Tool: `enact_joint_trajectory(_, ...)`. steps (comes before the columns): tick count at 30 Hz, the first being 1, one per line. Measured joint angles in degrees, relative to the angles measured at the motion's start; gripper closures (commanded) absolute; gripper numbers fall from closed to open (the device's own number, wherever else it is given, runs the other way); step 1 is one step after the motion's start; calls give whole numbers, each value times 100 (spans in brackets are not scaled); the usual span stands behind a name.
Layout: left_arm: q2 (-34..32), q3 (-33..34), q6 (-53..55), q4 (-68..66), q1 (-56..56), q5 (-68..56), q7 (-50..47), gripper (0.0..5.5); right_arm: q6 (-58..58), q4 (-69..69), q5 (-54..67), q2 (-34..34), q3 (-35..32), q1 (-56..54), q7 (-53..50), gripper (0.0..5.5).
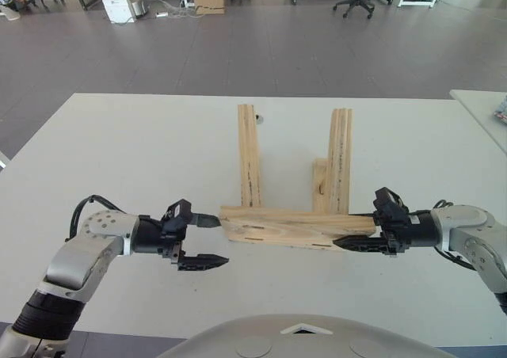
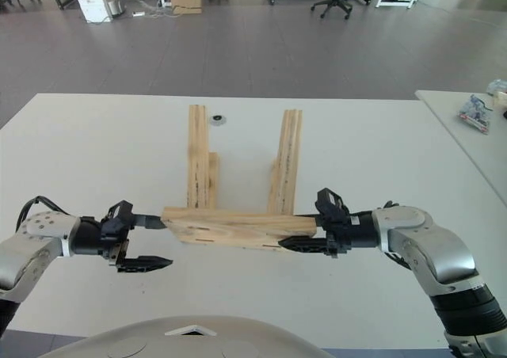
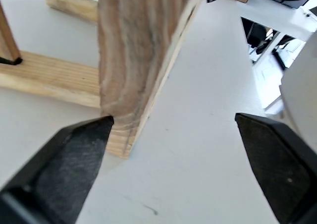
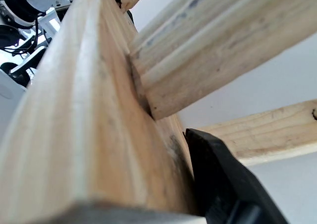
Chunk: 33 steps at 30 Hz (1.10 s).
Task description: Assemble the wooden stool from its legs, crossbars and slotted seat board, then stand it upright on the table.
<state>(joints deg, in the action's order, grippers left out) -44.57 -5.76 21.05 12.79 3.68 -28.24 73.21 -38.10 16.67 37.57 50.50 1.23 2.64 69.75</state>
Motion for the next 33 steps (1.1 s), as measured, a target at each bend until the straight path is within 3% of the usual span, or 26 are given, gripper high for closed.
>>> enact_joint_trajectory(10, 481, -183, -1391, -1187, -583, 628, 42, 96, 78, -4, -4, -50, 110, -68, 4, 316)
enact_joint_trajectory(12, 670, -207, -1364, -1162, -655, 532, 42, 124, 84, -5, -4, -58, 123, -76, 4, 316)
enact_joint_trajectory(23, 1058, -88, -498, -1409, -653, -72, -50, 294, -1, -180, 55, -343, 158, -301, -44, 316)
enact_joint_trajectory(30, 761, 12, 154, -900, -751, -132, 15, 327, -332, -175, 300, -454, -41, -481, -155, 318)
enact_joint_trajectory(33, 479, 173, 1247, -559, -1067, -669, 73, 337, -898, 37, 647, -342, -167, -709, -212, 334)
